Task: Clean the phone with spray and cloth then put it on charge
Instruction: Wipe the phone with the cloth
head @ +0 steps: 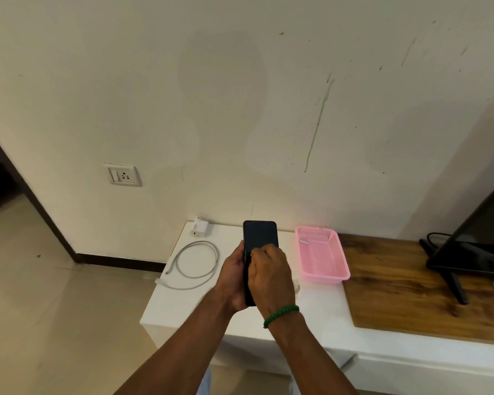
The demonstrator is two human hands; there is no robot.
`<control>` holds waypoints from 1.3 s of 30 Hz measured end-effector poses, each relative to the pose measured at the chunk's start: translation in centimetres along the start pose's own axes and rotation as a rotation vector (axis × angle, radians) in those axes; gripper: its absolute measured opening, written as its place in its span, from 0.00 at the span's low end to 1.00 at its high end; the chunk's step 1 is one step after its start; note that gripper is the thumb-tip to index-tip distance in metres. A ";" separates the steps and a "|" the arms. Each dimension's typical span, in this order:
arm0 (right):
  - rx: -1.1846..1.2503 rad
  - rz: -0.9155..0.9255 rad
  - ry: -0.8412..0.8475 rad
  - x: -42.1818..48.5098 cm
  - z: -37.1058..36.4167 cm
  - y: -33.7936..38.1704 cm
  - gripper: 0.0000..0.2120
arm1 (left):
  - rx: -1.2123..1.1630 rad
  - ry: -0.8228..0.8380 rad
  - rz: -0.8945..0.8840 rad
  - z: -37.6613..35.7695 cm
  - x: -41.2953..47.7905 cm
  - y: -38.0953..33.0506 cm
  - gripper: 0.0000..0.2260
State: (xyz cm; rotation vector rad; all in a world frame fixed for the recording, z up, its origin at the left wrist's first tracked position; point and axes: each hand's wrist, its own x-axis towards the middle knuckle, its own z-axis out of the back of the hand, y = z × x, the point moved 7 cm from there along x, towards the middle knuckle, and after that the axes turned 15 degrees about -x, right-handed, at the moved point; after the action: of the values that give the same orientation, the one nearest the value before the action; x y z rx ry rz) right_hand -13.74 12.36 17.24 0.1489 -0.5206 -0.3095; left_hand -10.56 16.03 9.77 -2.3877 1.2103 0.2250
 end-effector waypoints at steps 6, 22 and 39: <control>-0.059 0.046 0.133 -1.0 -2.5 0.4 0.07 | -0.033 0.076 0.011 -0.2 0.2 0.2 0.28; 0.031 -0.043 -0.069 -0.2 0.7 -3.8 0.05 | 0.022 -0.081 -0.018 1.3 0.9 -0.4 0.26; 0.016 0.042 0.012 1.5 0.7 -0.9 0.12 | 0.003 -0.083 0.008 0.7 0.3 0.6 0.25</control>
State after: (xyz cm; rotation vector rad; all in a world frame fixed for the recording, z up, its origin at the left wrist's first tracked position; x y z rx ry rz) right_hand -13.12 10.96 18.37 0.1555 -0.5134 -0.2635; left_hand -10.77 15.80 8.85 -2.3472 1.1814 0.3207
